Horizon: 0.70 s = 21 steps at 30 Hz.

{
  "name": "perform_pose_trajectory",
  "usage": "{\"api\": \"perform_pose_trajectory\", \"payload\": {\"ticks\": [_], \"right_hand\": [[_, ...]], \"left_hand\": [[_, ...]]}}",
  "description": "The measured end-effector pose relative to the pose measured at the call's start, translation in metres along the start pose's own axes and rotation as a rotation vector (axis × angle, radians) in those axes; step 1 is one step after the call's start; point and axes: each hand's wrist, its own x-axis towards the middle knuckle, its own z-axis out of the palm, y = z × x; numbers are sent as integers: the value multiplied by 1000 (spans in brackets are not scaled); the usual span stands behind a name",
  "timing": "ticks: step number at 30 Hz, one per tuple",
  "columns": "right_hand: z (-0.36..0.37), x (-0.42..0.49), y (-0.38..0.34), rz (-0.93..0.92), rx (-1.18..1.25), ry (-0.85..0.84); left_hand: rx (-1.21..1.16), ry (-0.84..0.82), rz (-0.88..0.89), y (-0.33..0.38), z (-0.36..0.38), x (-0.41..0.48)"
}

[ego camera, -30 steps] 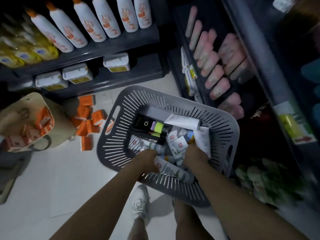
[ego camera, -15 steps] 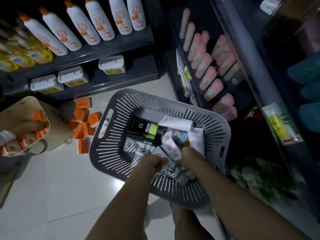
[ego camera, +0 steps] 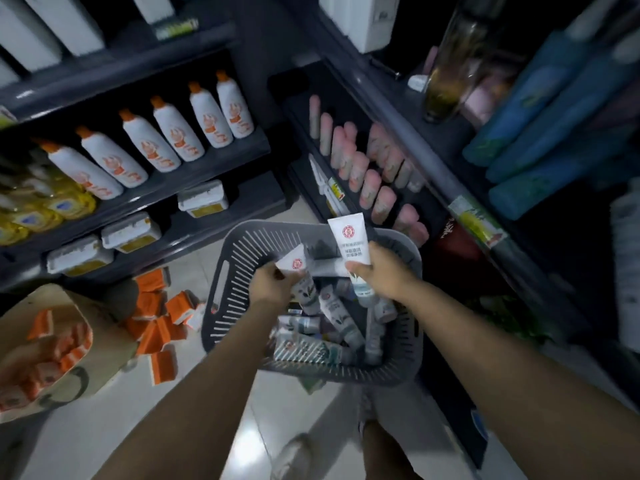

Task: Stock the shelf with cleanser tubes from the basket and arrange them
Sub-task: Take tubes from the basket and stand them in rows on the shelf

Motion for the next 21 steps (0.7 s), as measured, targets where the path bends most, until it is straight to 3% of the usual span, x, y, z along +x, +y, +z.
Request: {"api": "perform_pose_trajectory", "payload": {"ticks": [3,12,15,21], "right_hand": [[-20,-48,-31,-56,93,47],[-122,-272,-95,-138,176,636],[-159,-357,-104,-136,243,868],[-203,-511,-72,-86,293,1207]], "left_hand": [[19,-85,256,42,-31,-24],[-38,-595,1001,197,-47,-187],[-115,-764,1159,245,-35,-263],[-229,-1091,1299,288,28,-409]]}}
